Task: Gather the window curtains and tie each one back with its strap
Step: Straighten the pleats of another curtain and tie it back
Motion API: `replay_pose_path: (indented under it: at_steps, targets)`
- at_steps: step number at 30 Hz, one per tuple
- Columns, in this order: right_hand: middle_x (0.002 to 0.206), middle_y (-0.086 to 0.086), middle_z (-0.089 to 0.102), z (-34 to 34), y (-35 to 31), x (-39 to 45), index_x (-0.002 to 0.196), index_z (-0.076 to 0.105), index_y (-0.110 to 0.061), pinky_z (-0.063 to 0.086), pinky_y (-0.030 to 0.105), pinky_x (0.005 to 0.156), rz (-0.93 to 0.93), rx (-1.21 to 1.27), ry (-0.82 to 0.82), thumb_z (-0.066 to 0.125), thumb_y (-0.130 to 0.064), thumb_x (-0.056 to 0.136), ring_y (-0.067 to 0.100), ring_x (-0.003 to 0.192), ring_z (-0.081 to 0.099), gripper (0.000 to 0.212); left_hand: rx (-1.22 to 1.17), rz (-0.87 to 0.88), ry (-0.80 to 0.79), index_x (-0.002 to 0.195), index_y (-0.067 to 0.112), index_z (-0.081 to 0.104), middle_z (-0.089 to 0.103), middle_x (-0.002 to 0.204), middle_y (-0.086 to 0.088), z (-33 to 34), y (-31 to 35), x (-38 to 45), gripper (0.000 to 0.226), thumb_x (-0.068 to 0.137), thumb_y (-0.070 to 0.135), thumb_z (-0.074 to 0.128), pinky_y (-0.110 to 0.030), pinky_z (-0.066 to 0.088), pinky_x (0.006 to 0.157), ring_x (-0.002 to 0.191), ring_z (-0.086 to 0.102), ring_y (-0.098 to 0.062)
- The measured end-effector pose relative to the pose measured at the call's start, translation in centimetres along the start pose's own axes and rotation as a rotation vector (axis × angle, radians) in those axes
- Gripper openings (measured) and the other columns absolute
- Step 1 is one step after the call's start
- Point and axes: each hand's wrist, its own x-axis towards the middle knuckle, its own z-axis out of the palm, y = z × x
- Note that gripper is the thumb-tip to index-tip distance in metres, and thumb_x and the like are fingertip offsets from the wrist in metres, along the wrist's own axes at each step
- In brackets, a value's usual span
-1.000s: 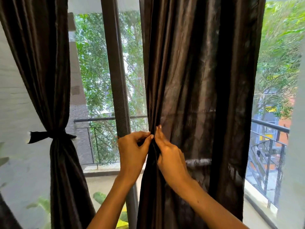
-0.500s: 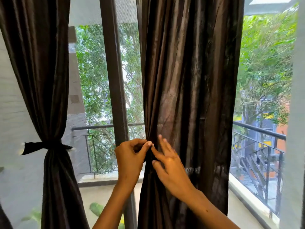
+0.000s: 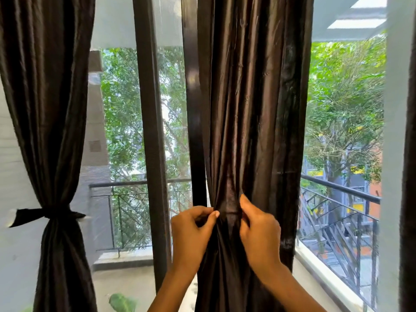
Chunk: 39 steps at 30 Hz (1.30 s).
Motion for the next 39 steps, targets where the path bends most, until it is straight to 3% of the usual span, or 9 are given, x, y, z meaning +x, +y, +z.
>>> replay_pose_path:
  at_steps: [5,11,15,17,20,25,29,34,39]
  targets:
    - [0.123,-0.002,0.064,-1.0,0.2,-2.5,0.127,0.061,-0.016,0.05,0.019,0.072,-0.122,-0.01,-0.128,0.067,0.02,0.042,0.01,0.101,0.065,0.092,-0.102,0.059,-0.028,0.08,0.017,0.077,0.073,0.072,0.009,0.8,1.1,-1.2,0.01,0.077,0.008,0.076,-0.014,0.052,0.063,0.068,0.068,0.0]
    - [0.138,-0.008,0.052,-2.1,0.2,-3.3,0.132,0.056,-0.019,0.045,0.007,0.077,-0.107,-0.016,-0.348,0.049,0.001,0.056,0.002,0.115,0.055,0.079,-0.124,0.058,-0.045,0.081,0.015,0.078,0.074,0.073,0.008,1.1,1.7,-1.5,0.006,0.075,0.015,0.078,-0.017,0.053,0.065,0.069,0.068,-0.001]
    - [0.149,-0.023,0.015,-2.6,0.7,-2.1,0.145,0.016,-0.036,0.024,0.011,0.11,-0.07,0.113,-0.677,0.045,0.001,0.082,-0.005,0.138,0.022,0.079,-0.071,0.024,0.005,0.076,0.018,0.077,0.072,0.067,0.009,1.2,1.4,-1.0,0.004,0.074,0.02,0.08,-0.023,0.055,0.063,0.065,0.068,0.0]
    - [0.153,-0.01,0.013,-3.1,1.0,0.1,0.141,0.034,-0.03,0.019,0.007,0.11,-0.015,0.301,-0.759,0.059,-0.007,0.086,-0.004,0.139,0.016,0.065,-0.047,-0.017,0.049,0.073,0.02,0.076,0.072,0.065,0.01,0.9,0.8,-0.5,0.004,0.075,0.018,0.079,-0.028,0.056,0.062,0.064,0.068,0.001]
    - [0.155,0.01,0.022,-3.7,0.1,5.5,0.129,0.057,-0.018,0.017,-0.004,0.096,0.156,0.471,-0.458,0.073,-0.023,0.081,-0.007,0.133,0.014,0.051,-0.042,-0.069,0.074,0.07,0.023,0.075,0.071,0.062,0.012,0.0,0.0,0.1,0.011,0.074,0.014,0.08,-0.023,0.054,0.06,0.061,0.067,0.002]
    - [0.157,0.014,-0.016,-3.4,-2.0,15.5,0.151,-0.005,-0.017,0.008,0.031,0.115,0.276,0.431,-0.034,0.079,-0.048,0.067,0.023,0.147,-0.007,0.123,-0.012,-0.054,0.043,0.075,0.018,0.077,0.072,0.064,0.01,-0.5,0.1,0.2,0.001,0.075,0.018,0.079,-0.026,0.056,0.063,0.063,0.068,0.0]
    - [0.153,0.015,0.026,-1.7,-1.2,17.4,0.151,-0.001,-0.01,0.032,0.031,0.11,0.424,0.652,-0.22,0.084,-0.028,0.068,0.025,0.137,0.035,0.12,0.0,-0.039,0.029,0.075,0.02,0.076,0.071,0.065,0.012,-0.2,0.5,0.0,0.003,0.076,0.018,0.078,-0.028,0.058,0.065,0.064,0.067,0.002]
    - [0.098,0.005,0.072,-1.1,-1.0,13.2,0.102,0.069,-0.005,0.055,0.034,0.077,0.138,0.553,-0.098,0.076,0.0,0.073,0.017,0.087,0.069,0.03,0.013,-0.021,0.04,0.074,0.024,0.075,0.07,0.063,0.014,0.3,0.4,-0.2,0.008,0.074,0.017,0.079,-0.026,0.058,0.065,0.063,0.066,0.004]
    - [0.088,0.018,0.072,-1.9,-1.2,6.0,0.121,0.064,-0.031,0.056,0.043,0.066,0.063,0.089,-0.008,0.065,-0.009,0.078,0.037,0.082,0.068,0.049,0.027,0.017,0.054,0.074,0.018,0.077,0.059,0.056,0.027,1.1,1.5,-0.9,0.006,0.073,0.014,0.08,-0.002,0.046,0.06,0.063,0.064,0.011]
